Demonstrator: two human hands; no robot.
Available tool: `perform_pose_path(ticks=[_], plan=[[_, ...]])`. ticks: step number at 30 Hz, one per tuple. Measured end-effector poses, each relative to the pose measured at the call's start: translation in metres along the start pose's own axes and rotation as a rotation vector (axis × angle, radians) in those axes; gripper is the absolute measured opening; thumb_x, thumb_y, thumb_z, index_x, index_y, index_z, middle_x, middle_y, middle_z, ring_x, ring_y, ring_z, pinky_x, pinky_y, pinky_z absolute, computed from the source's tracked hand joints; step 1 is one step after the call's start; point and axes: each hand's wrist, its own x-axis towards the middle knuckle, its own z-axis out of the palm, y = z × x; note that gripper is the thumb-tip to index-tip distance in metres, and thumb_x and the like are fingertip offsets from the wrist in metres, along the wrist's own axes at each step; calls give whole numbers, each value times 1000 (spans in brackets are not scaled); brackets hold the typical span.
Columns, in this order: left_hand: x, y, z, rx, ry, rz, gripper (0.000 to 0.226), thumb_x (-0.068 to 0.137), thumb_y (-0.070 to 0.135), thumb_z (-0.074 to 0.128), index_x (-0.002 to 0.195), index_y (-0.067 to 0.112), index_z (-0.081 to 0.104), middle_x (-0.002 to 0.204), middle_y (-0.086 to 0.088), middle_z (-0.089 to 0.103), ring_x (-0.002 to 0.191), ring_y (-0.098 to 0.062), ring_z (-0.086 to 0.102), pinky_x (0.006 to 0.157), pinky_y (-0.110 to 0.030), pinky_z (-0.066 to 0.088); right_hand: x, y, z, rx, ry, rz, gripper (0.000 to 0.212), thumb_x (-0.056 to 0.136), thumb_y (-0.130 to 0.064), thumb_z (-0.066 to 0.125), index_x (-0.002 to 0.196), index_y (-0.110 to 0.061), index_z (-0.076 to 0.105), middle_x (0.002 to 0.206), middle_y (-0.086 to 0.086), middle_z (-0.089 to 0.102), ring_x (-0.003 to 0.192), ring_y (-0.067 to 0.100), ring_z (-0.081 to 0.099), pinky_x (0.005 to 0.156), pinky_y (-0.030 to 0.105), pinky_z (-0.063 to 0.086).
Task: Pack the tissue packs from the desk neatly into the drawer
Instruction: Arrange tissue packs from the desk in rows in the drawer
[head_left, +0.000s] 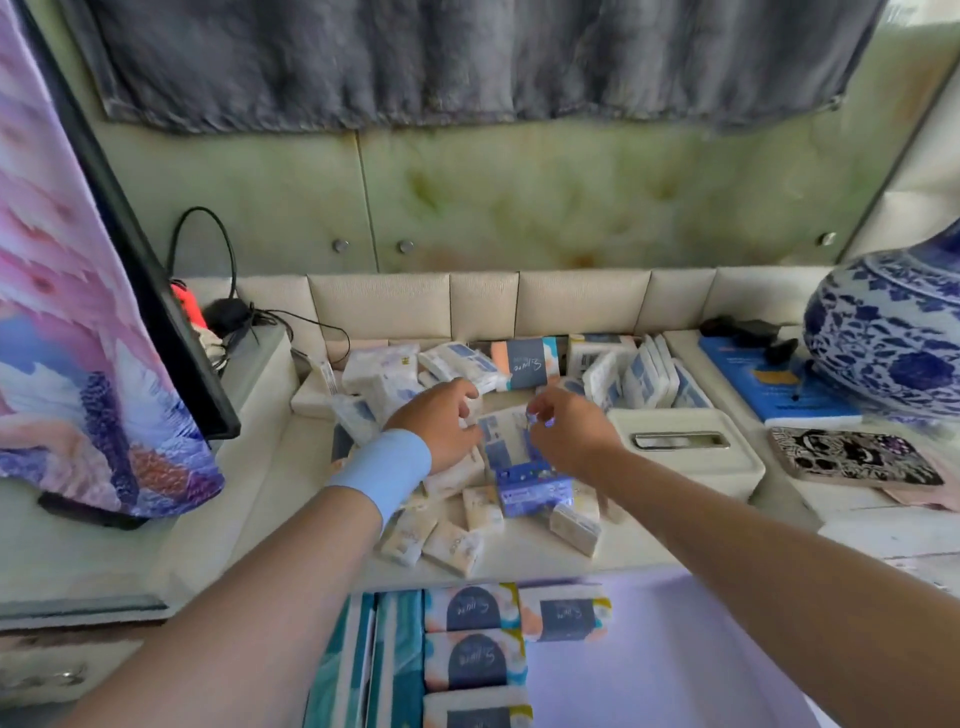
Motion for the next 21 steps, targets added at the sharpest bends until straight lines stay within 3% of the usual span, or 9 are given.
perform_pose_path(ticks=[4,7,11,15,18,21], plan=[[61,-27,-7,94,24,-53,56,92,37,57,144,26,39,142,-1,49,127,-25,47,103,-41,43,68,-8,12,-213,-14,-86,43,87,-15,60,129,-24,55,134,3,47,115,23,54,91,29,44],[96,-37,-2,188,21,-15,55,96,35,51,148,28,35,153,-1,37,137,-26,37,108,-42,38,116,-7,24,-372,-30,-102,53,89,-16,57,139,-20,44,141,5,41,126,27,44,101,39,44],[124,-49,7,237,-18,32,59,99,33,46,153,31,22,160,1,22,144,-26,25,112,-44,33,166,-4,39,-575,-16,-114,67,87,-24,67,145,-19,33,147,4,35,133,27,37,105,45,40],[132,-71,17,319,-101,2,62,100,37,44,154,31,15,160,0,17,143,-29,25,112,-45,30,203,-1,52,-772,-64,-112,98,79,-27,78,154,-19,15,158,4,18,142,27,26,108,50,34],[133,-81,21,353,-81,-14,58,99,35,44,153,35,20,160,3,19,141,-28,31,112,-44,28,215,1,59,-914,-12,-155,105,74,-35,79,153,-19,12,151,8,29,134,30,36,107,47,34],[136,-82,18,337,-83,-44,59,97,36,48,150,41,24,158,2,26,141,-28,31,111,-44,27,213,2,67,-1011,60,-184,91,73,-31,76,147,-18,24,136,11,45,122,30,41,100,41,34]])
